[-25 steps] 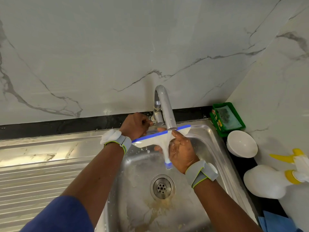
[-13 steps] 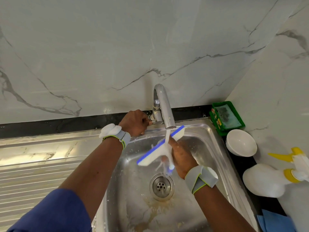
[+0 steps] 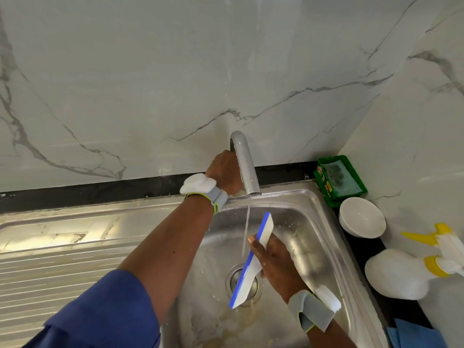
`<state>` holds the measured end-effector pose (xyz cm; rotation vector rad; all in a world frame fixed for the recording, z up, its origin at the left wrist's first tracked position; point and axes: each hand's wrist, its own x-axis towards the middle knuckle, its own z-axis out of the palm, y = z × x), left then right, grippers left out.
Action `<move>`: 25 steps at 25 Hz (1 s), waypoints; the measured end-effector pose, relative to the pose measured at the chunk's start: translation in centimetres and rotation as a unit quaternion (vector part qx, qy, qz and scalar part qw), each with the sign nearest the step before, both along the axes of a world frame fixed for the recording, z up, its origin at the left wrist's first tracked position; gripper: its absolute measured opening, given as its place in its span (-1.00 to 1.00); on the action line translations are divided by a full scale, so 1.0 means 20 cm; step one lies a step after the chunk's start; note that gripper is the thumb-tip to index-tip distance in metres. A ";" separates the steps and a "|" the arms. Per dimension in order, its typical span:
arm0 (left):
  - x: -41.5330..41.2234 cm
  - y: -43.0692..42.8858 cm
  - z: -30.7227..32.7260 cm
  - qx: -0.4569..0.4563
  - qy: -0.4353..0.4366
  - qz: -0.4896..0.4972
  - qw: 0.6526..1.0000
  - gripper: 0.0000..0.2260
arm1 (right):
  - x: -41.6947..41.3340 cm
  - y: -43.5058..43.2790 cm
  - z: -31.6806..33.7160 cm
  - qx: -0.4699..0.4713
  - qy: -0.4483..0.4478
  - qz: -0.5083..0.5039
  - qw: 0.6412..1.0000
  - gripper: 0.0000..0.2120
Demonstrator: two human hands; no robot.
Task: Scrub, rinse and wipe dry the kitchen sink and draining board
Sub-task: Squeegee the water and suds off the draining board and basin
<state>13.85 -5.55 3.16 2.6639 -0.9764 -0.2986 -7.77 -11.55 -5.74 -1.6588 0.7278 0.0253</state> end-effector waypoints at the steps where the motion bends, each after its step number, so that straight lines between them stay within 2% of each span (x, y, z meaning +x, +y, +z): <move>1: -0.01 0.00 0.01 0.001 -0.004 -0.002 1.000 -0.83 | 0.00 0.00 0.01 0.000 0.007 0.003 1.000 -0.72; 3: -0.03 0.04 0.02 -0.004 0.007 -0.010 1.000 -0.76 | -0.02 0.01 0.03 0.021 0.011 0.000 1.000 -0.74; 5: -0.08 0.10 0.00 -0.051 0.030 0.029 0.998 -0.66 | -0.04 0.01 0.05 0.028 -0.002 -0.015 0.999 -0.74; 6: -0.12 0.14 -0.02 -0.089 0.040 0.046 0.994 -0.70 | -0.05 0.02 0.07 0.039 -0.015 -0.035 0.999 -0.67; 8: -0.19 0.23 -0.07 -0.146 0.060 0.066 0.985 -0.91 | -0.07 0.02 0.09 0.093 -0.028 -0.083 0.992 -0.55; 11: -0.29 0.36 -0.11 -0.167 0.087 0.093 0.978 -0.78 | -0.11 0.06 0.16 0.159 -0.062 -0.108 0.979 -0.58; 16: -0.44 0.65 -0.07 -0.174 0.088 0.095 0.976 -0.80 | -0.23 0.21 0.26 0.051 -0.101 -0.033 0.993 -0.63; 17: -0.45 0.69 -0.07 -0.171 0.087 0.098 0.977 -0.81 | -0.24 0.24 0.26 0.030 -0.110 -0.046 0.992 -0.59; 20: -0.49 0.85 -0.09 -0.164 0.089 0.100 0.977 -0.83 | -0.26 0.36 0.33 -0.022 -0.189 -0.155 0.969 -0.64; 22: -0.51 0.95 -0.11 -0.167 0.094 0.093 0.977 -0.84 | -0.27 0.42 0.37 -0.003 -0.188 -0.215 0.958 -0.65; 25: -0.53 1.12 -0.12 -0.175 0.099 0.076 0.977 -0.85 | -0.28 0.57 0.41 -0.010 -0.204 -0.225 0.953 -0.69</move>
